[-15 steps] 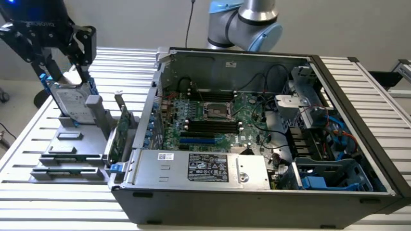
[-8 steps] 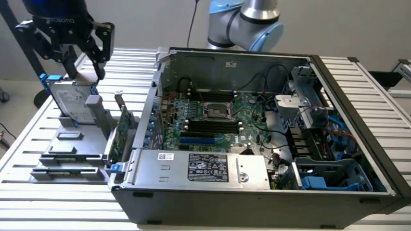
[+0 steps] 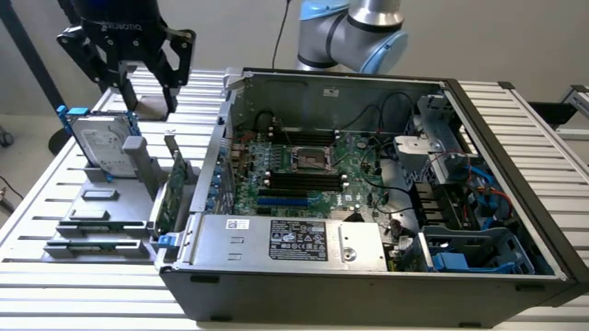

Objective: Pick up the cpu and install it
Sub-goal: 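Pick up the cpu and move it towards the insertion slot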

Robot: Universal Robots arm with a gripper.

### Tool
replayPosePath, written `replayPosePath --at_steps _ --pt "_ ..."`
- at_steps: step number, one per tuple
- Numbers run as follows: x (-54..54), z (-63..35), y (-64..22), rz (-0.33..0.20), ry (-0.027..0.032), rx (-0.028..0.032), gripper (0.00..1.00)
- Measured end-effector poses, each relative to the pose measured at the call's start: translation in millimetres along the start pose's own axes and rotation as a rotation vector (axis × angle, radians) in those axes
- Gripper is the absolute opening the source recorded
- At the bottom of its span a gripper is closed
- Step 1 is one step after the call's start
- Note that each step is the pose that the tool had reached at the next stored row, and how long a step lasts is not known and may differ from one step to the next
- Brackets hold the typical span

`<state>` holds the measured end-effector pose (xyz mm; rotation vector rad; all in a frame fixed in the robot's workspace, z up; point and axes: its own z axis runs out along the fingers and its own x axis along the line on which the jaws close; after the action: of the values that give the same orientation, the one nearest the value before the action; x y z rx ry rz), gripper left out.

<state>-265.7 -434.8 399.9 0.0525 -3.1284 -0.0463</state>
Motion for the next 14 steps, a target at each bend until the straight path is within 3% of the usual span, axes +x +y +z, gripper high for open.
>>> replayPosePath --at_steps 14 --pt "-63.4 -4.5 -2.0 -0.001 0.0017 -0.0117 0.54"
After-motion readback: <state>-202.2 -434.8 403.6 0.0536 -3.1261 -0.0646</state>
